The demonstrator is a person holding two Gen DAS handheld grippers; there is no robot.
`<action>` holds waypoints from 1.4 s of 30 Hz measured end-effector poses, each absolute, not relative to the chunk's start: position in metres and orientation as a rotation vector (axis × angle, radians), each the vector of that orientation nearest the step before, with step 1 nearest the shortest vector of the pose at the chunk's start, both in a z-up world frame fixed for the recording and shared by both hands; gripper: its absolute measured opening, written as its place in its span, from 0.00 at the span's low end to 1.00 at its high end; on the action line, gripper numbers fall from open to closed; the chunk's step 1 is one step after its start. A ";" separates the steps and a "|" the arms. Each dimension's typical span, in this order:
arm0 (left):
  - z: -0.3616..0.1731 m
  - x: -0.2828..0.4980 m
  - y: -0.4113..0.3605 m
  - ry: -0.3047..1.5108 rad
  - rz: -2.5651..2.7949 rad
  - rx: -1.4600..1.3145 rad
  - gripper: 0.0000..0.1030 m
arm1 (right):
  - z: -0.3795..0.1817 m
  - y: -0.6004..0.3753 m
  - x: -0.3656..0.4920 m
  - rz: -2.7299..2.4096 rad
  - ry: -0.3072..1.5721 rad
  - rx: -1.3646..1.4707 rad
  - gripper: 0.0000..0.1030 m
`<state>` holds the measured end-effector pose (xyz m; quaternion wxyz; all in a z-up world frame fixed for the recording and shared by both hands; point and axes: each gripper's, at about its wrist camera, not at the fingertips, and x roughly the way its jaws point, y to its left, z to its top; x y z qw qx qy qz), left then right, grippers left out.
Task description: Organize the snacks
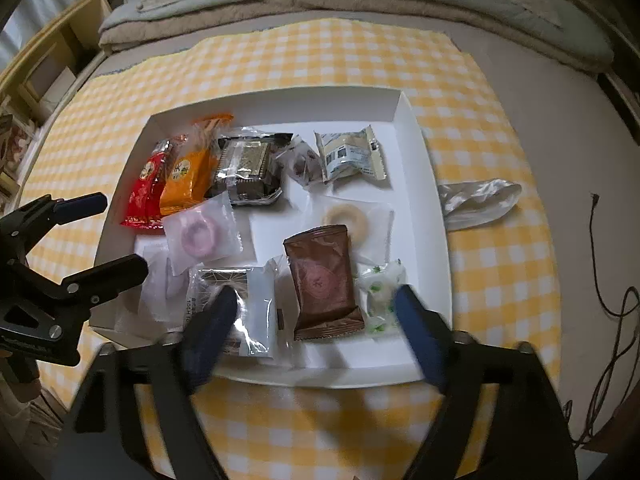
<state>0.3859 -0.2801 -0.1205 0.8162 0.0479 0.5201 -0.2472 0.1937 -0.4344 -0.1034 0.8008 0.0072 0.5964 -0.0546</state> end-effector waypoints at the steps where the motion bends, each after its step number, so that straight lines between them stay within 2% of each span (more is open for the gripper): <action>1: -0.118 0.384 -0.279 1.108 -0.525 0.100 1.00 | -0.101 -0.435 0.192 -0.121 1.266 0.017 0.99; 23: -0.016 0.301 -0.212 0.936 -0.404 -0.057 1.00 | -0.011 -0.421 0.152 -0.147 1.004 0.020 1.00; 33: 0.048 0.224 -0.178 0.792 -0.353 -0.063 1.00 | 0.045 -0.397 0.122 -0.106 0.871 0.010 1.00; 42: 0.085 0.132 -0.156 0.637 -0.247 -0.037 1.00 | 0.081 -0.370 0.070 -0.092 0.805 -0.031 1.00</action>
